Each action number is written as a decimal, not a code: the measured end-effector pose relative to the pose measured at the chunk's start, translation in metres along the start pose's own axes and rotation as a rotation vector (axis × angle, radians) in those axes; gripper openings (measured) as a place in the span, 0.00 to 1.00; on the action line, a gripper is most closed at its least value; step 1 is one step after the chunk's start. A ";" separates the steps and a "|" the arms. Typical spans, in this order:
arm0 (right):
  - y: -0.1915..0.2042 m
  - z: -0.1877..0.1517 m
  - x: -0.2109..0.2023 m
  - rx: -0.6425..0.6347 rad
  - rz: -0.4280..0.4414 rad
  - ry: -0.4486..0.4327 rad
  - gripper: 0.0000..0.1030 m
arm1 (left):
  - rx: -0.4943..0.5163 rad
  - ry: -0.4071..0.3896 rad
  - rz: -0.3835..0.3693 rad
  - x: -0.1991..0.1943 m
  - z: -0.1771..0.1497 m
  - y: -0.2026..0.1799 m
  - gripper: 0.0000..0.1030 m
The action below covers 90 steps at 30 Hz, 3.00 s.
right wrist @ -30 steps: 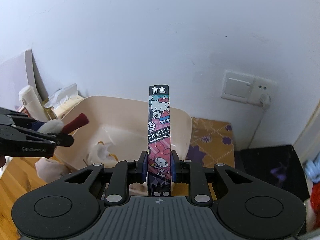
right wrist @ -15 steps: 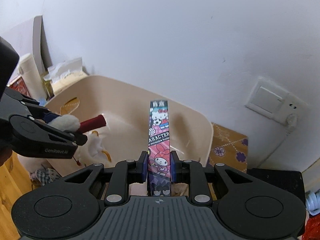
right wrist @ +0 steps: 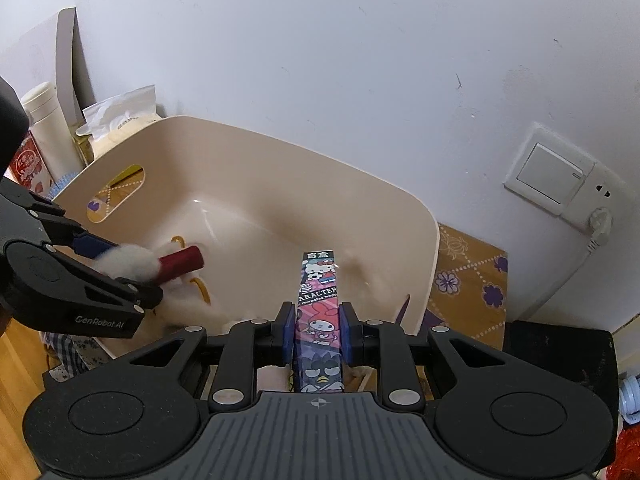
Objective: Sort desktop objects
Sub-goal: 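Lift both items over the bin and release them inside, then grasp the blue cartoon tissue pack with left tool while right tool grasps orange cloth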
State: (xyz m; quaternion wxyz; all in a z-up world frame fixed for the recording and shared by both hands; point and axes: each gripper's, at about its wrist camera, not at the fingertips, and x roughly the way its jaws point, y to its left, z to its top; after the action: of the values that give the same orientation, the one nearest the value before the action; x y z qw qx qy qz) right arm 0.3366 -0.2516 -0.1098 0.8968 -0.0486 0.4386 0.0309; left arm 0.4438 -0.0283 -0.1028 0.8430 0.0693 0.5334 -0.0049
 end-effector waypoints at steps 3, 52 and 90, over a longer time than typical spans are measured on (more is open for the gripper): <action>-0.001 -0.003 -0.005 0.013 -0.001 -0.010 0.50 | -0.011 -0.018 0.002 -0.009 0.000 0.002 0.70; 0.052 -0.141 -0.101 0.273 -0.141 0.022 1.00 | 0.139 -0.008 -0.111 -0.059 -0.166 0.021 0.81; 0.088 -0.183 -0.041 0.231 -0.093 0.170 0.60 | 0.132 0.044 -0.161 -0.013 -0.187 0.002 0.64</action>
State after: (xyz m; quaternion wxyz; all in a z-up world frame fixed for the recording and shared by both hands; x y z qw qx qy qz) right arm 0.1593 -0.1854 -0.1946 0.8565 0.0321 0.5109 -0.0656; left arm 0.2705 -0.0046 -0.1696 0.8215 0.0819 0.5542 -0.1062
